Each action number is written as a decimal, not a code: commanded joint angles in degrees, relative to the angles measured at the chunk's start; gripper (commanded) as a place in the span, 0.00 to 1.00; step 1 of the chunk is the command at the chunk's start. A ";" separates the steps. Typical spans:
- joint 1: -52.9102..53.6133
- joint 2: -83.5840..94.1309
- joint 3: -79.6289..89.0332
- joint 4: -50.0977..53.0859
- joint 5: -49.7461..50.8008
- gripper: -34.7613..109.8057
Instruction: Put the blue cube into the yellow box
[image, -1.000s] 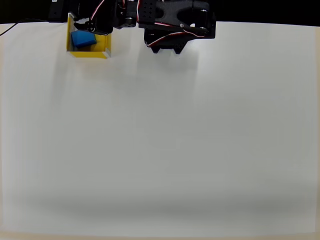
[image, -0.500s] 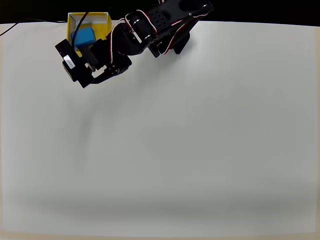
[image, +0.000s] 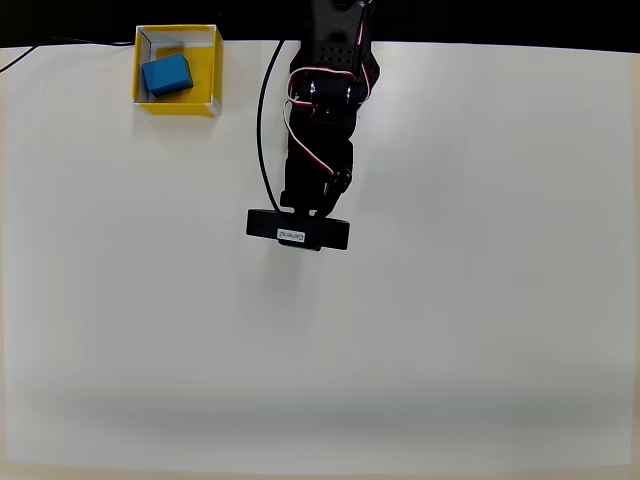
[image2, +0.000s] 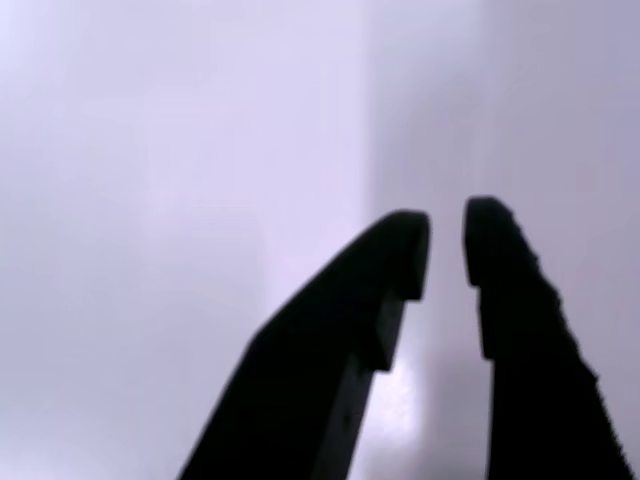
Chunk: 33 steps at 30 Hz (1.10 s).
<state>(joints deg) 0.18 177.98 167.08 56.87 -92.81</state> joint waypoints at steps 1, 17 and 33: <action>-4.75 4.57 3.08 1.14 -0.88 0.24; -6.42 13.54 13.18 20.92 -2.81 0.24; -1.32 13.62 13.18 21.01 0.44 0.25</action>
<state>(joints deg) -0.79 190.28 178.68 76.90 -92.11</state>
